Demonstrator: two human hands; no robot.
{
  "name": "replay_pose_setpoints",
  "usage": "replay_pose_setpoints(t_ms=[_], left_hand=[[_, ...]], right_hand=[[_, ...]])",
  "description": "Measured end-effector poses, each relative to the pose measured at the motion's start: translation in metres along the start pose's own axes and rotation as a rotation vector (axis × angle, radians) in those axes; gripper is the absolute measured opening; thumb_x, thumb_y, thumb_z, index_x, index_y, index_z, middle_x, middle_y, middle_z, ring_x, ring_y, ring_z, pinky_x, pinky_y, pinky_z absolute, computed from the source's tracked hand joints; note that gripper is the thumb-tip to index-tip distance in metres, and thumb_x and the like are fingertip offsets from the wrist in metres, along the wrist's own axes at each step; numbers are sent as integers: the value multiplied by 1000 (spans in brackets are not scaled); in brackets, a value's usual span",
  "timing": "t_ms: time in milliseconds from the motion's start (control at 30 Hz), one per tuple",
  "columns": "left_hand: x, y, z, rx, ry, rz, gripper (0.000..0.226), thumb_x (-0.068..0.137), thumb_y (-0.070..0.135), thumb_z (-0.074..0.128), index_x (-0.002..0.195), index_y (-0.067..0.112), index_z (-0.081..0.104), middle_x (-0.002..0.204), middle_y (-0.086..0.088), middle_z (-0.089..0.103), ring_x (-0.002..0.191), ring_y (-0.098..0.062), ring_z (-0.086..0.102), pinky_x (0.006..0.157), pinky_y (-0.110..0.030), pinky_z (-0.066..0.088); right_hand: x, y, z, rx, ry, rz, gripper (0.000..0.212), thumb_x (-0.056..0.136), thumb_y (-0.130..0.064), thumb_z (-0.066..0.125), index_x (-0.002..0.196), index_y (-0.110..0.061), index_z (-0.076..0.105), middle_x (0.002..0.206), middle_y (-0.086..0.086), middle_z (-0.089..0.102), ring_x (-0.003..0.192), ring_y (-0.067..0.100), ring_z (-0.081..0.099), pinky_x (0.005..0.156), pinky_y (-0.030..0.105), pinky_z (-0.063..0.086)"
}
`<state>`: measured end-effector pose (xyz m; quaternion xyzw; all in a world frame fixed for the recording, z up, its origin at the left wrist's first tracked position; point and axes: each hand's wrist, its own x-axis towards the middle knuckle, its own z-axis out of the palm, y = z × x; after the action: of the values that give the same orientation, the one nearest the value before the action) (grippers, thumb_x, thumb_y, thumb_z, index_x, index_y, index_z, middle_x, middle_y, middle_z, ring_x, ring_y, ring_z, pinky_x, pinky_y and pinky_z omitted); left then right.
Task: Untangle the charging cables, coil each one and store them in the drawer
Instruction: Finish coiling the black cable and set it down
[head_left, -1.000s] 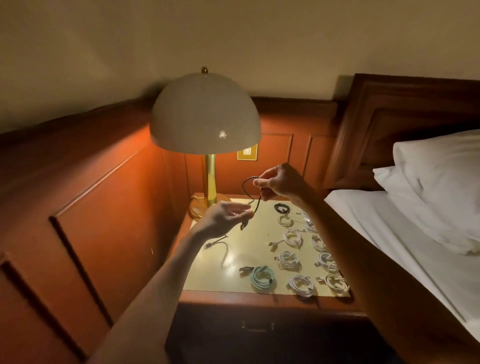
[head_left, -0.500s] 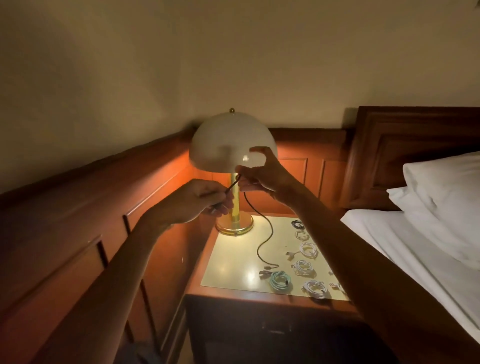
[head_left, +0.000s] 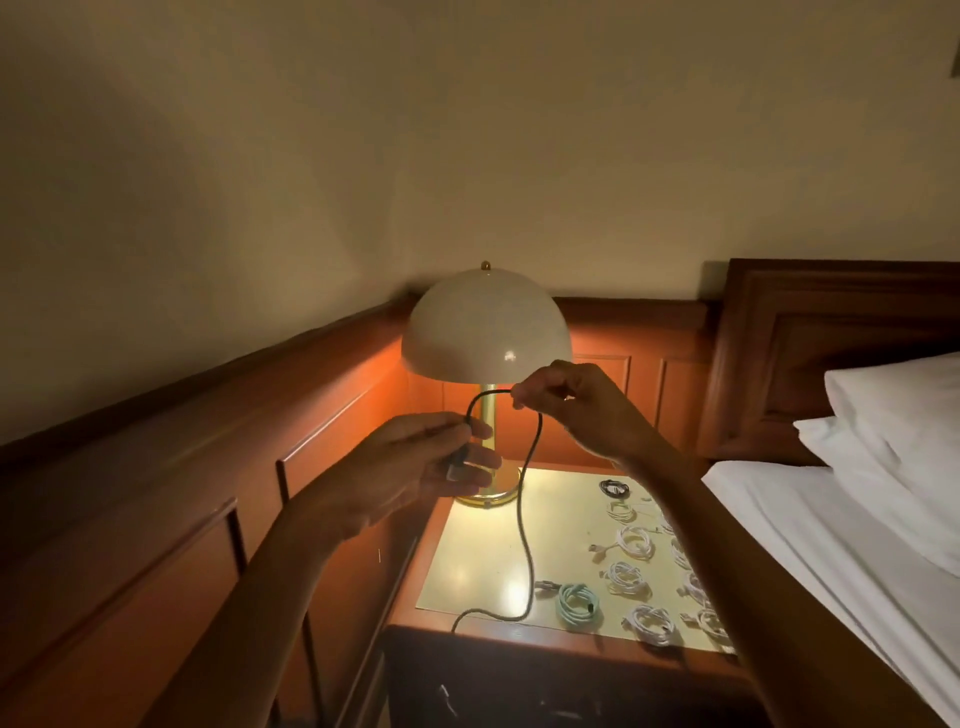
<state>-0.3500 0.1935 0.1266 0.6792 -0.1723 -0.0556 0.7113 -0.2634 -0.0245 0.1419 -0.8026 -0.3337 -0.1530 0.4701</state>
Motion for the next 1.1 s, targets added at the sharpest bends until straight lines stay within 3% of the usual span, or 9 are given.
replay_pose_setpoints(t_ms=[167,300,400,567,700,800,933,1033,1100], left_hand=[[2,-10,13,80,-79,-46,25,100,8,47,118,6,64,114,-14,72,107,-27,69,86,-30,57],[16,-16,14,-219,8,113,28,97,7,44,118,4,62,115,-13,71,108,-24,69,86,-30,57],[34,-29,11,-345,136,153,29,101,9,41,122,9,61,121,-5,70,114,-19,66,90,-30,55],[51,-54,15,-265,265,150,33,105,17,39,133,13,56,131,2,64,112,-6,64,99,-26,44],[57,-63,20,-155,321,231,25,100,11,50,120,7,65,119,-5,70,108,-15,68,84,-17,54],[60,-79,22,47,300,241,27,98,11,55,123,13,65,120,-1,70,108,-7,67,94,-16,50],[59,-104,10,583,92,283,24,100,19,53,115,15,71,93,5,73,88,-6,68,81,-17,47],[44,-101,15,354,-201,199,35,103,10,40,121,-15,57,97,3,74,92,-14,70,78,-18,50],[36,-95,18,184,-286,196,44,103,23,41,119,-14,56,93,2,72,88,-13,69,78,-20,50]], right_hand=[[-13,13,17,118,115,106,18,97,-26,62,84,-19,72,69,2,69,60,16,65,60,36,56],[-37,17,42,343,91,236,22,100,-20,58,84,-15,71,58,10,52,46,15,47,47,28,42],[-61,21,67,492,5,361,19,102,-23,56,103,-17,74,59,3,49,46,14,45,45,26,41],[-79,25,77,70,-41,344,25,103,-34,51,113,-26,71,51,-11,57,41,7,53,45,22,47],[-79,17,63,-234,-76,213,30,102,-37,48,111,-25,75,83,-5,75,71,13,68,71,28,49],[-80,10,53,-388,-114,187,28,101,-37,52,106,-24,76,86,0,76,77,16,67,75,27,47],[-74,-5,28,-559,-138,120,18,93,-38,67,99,-26,78,86,-4,75,75,12,65,80,31,54],[-57,-15,-3,-613,-160,23,13,86,-40,74,91,-29,79,79,-10,73,67,5,62,71,29,55],[-47,-16,-15,-399,-157,42,9,83,-36,78,85,-27,80,67,-10,71,58,4,62,63,23,51]])
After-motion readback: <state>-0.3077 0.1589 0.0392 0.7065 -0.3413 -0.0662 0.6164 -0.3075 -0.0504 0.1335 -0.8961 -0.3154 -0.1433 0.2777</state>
